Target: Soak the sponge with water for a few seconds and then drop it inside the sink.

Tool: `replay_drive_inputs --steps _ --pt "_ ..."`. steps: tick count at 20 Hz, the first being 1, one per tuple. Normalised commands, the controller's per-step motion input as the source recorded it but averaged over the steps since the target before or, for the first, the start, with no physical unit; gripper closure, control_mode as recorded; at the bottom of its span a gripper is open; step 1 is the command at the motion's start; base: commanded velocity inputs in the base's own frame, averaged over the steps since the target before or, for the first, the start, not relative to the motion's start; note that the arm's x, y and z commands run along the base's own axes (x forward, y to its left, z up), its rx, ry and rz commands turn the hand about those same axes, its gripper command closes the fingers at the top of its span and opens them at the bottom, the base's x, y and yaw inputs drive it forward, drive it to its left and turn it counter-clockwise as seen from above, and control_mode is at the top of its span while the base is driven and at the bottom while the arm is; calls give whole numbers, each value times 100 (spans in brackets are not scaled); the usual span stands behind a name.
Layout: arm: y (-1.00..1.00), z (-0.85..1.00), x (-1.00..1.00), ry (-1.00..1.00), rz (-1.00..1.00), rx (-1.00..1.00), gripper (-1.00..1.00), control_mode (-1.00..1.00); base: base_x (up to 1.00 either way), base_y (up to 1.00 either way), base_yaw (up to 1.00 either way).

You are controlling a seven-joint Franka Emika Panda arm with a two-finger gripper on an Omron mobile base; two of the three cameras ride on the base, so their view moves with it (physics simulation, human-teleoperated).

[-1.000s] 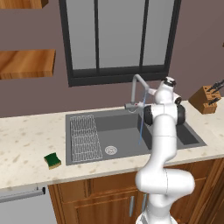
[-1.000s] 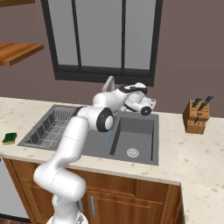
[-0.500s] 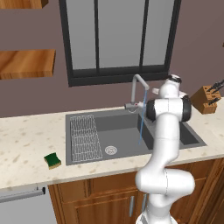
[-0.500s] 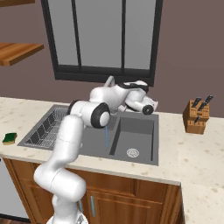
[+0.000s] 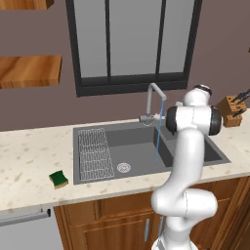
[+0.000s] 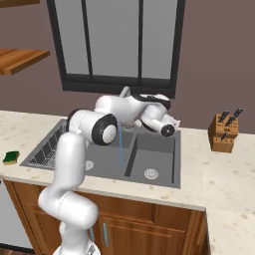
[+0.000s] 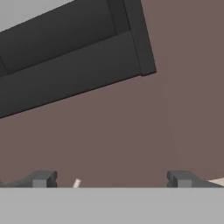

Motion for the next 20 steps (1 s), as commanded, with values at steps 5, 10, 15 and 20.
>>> replay_drive_inputs --steps 5,10,15,20 --pt "-12 14 -27 0 0 0 -100 -100 0 0 0" --pt "-30 24 -1 1 -1 0 -100 -100 0 0 0" --pt "-22 28 18 18 0 0 -100 -100 0 0 0" --pt "-22 43 -13 25 0 0 -100 -100 0 0 0"
